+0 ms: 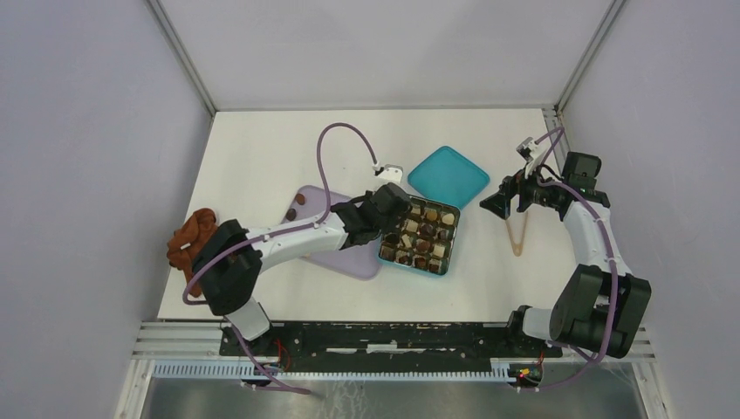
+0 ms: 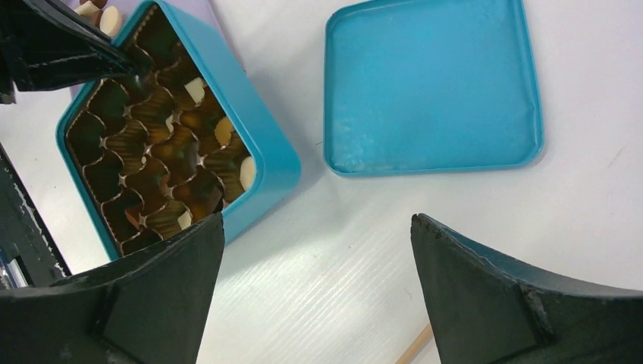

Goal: Pack the chocolate
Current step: Adjust the packing box at the center of the board.

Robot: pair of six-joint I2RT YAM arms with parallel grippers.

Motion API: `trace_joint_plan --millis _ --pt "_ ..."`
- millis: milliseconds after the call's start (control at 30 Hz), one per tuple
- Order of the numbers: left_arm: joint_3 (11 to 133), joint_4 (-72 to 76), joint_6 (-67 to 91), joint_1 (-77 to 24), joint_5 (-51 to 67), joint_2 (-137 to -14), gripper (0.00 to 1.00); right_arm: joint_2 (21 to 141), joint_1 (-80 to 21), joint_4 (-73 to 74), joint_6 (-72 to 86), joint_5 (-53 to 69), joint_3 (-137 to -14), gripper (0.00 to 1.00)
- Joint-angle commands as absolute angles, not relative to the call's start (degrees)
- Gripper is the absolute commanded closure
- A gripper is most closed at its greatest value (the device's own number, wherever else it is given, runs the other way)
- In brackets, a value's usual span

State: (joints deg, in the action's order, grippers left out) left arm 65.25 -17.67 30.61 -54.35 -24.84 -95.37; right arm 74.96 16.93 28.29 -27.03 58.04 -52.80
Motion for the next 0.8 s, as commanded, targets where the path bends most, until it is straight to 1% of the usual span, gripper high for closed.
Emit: trace_joint_plan --millis 0,133,533,767 --pt "64.25 -5.77 28.69 -57.30 -33.70 -88.11 0.98 74.76 16.64 28.02 -26.54 59.59 -55.67 0.02" --pt "60.87 -0.55 24.80 -59.55 -39.15 -84.67 0.98 75.60 16.61 28.03 -26.54 59.44 -57.07 0.02" --pt "53.68 7.05 21.62 -61.47 -41.81 -74.95 0.98 77.20 16.62 27.11 -26.21 58.97 -57.35 0.02" --pt "50.63 12.19 17.08 -63.16 -43.67 -70.23 0.98 77.84 16.63 27.07 -26.28 58.89 -56.86 0.02"
